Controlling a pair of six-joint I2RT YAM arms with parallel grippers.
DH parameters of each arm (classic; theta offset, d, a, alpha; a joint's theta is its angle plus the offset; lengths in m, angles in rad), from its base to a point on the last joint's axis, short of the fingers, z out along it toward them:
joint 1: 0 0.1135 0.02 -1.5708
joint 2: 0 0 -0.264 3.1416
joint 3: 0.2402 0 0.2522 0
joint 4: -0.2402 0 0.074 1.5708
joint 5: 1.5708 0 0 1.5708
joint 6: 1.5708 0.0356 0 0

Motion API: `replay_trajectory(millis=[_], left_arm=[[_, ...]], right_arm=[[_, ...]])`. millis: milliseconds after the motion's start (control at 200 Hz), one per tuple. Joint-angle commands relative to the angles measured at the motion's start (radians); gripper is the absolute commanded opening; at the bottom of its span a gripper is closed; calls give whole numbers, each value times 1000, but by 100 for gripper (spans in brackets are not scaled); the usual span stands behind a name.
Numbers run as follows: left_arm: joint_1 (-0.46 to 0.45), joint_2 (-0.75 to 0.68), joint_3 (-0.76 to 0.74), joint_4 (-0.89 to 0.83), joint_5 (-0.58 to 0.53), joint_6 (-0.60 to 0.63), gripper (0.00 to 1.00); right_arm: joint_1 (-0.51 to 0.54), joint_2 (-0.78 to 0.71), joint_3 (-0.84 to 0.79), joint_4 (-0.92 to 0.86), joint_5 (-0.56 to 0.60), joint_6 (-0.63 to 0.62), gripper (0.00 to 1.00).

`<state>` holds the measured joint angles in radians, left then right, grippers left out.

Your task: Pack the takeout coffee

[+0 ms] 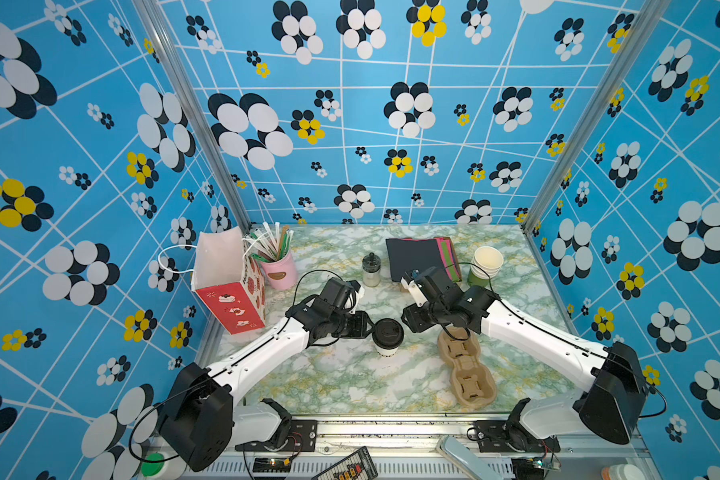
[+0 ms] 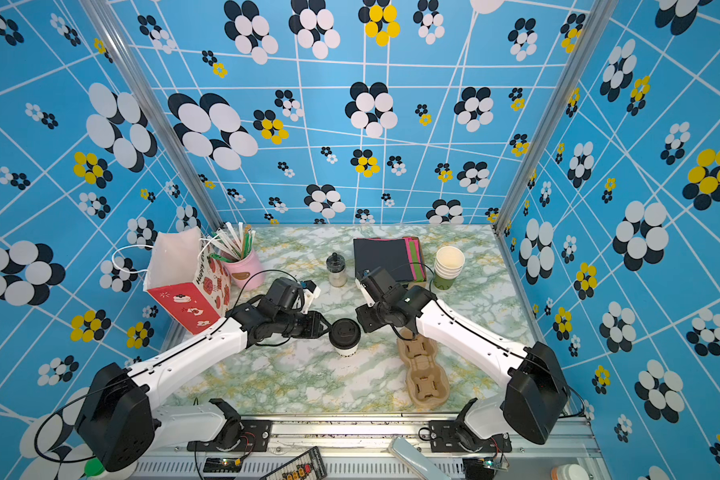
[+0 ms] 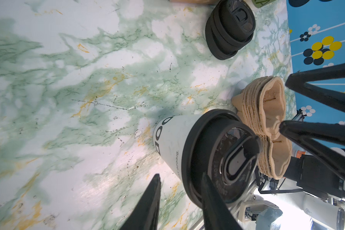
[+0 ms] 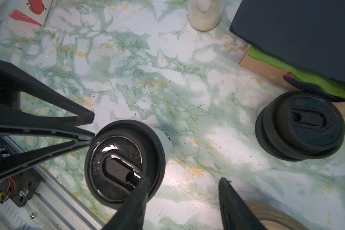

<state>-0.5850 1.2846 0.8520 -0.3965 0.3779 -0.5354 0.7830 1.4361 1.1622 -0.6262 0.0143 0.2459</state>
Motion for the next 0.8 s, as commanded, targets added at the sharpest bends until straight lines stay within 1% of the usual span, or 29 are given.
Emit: replay_trajectory(millis=[0, 135, 225, 235, 250, 335, 495, 625, 715, 750, 795], left_arm=[[-7, 2, 34, -8, 16, -3, 38], [-6, -24, 35, -22, 9, 1, 41], [0, -52, 36, -42, -13, 12, 42], [0, -56, 36, -44, -15, 13, 46], [1, -63, 36, -48, -19, 17, 48], [15, -102, 31, -68, -44, 37, 57], [85, -183, 4, -108, -56, 64, 68], [152, -246, -26, -134, -56, 79, 77], [177, -281, -43, -148, -63, 90, 84], [184, -290, -51, -149, -65, 92, 92], [188, -301, -61, -148, -65, 92, 95]], right_arm=[[-2, -21, -1, -31, -19, -22, 60], [-2, -35, -1, -24, -57, -49, 65], [-2, -47, 0, -17, -88, -74, 72], [-1, -48, 2, -17, -93, -78, 73], [-1, -50, 2, -17, -101, -83, 74], [8, -47, 10, -21, -135, -116, 82], [52, -3, 51, -65, -119, -160, 92], [105, 48, 95, -97, -61, -188, 96], [128, 84, 122, -108, -33, -196, 98], [132, 97, 132, -111, -25, -195, 99], [138, 117, 143, -119, -15, -199, 99]])
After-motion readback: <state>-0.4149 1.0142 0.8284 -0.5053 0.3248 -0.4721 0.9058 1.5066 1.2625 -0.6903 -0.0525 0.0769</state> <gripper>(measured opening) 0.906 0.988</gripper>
